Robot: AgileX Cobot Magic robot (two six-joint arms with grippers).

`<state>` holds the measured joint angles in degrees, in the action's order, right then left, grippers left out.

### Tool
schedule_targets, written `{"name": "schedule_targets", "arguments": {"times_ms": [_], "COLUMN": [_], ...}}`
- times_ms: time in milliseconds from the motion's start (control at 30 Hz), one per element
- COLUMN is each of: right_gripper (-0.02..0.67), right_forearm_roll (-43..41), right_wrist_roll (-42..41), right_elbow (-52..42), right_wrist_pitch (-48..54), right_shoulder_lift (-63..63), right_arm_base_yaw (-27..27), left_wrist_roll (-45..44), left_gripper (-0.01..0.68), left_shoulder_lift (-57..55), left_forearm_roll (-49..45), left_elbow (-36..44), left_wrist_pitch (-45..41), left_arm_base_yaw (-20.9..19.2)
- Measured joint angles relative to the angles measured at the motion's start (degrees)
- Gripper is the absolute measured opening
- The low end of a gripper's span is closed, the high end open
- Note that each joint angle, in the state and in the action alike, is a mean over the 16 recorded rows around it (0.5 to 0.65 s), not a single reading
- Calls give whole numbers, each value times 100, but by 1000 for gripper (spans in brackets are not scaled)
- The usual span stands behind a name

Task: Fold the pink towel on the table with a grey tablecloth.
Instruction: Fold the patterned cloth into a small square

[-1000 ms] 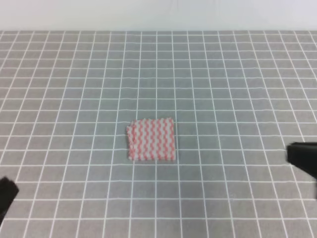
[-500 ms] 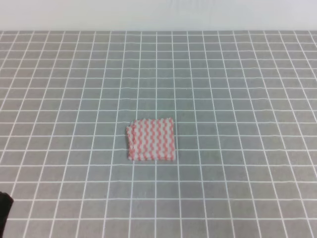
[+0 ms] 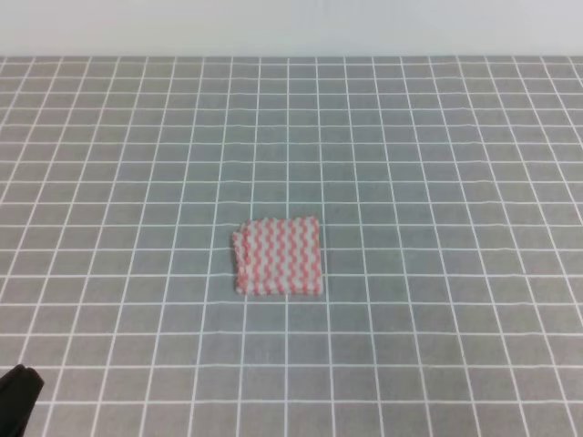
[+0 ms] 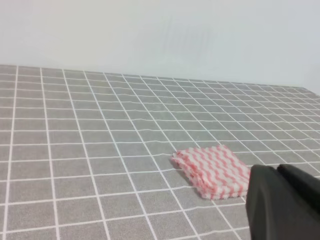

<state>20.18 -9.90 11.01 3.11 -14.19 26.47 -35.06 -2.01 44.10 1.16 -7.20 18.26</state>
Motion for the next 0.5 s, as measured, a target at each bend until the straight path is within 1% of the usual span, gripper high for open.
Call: {"name": "schedule_targets", "arguments": {"times_ms": [100, 200, 500], "right_gripper": [-16, -16, -16], "right_forearm_roll": [-183, -284, -240], "right_wrist_roll": [-114, -222, -516], "right_elbow": [-61, -183, -737], "right_wrist_pitch": [-13, -45, 113], "right_shoulder_lift": [29, 127, 912], "right_arm_base_yaw": [-80, -340, -1716], "left_wrist_roll": [0, 0, -1], "left_gripper": [-3, -3, -3], "left_shoulder_lift": [0, 12, 19], "left_forearm_roll": [0, 2, 2], "left_elbow": [0, -13, -13], "left_wrist_pitch": [-1, -19, -38], "left_arm_base_yaw": [0, 1, 1]}}
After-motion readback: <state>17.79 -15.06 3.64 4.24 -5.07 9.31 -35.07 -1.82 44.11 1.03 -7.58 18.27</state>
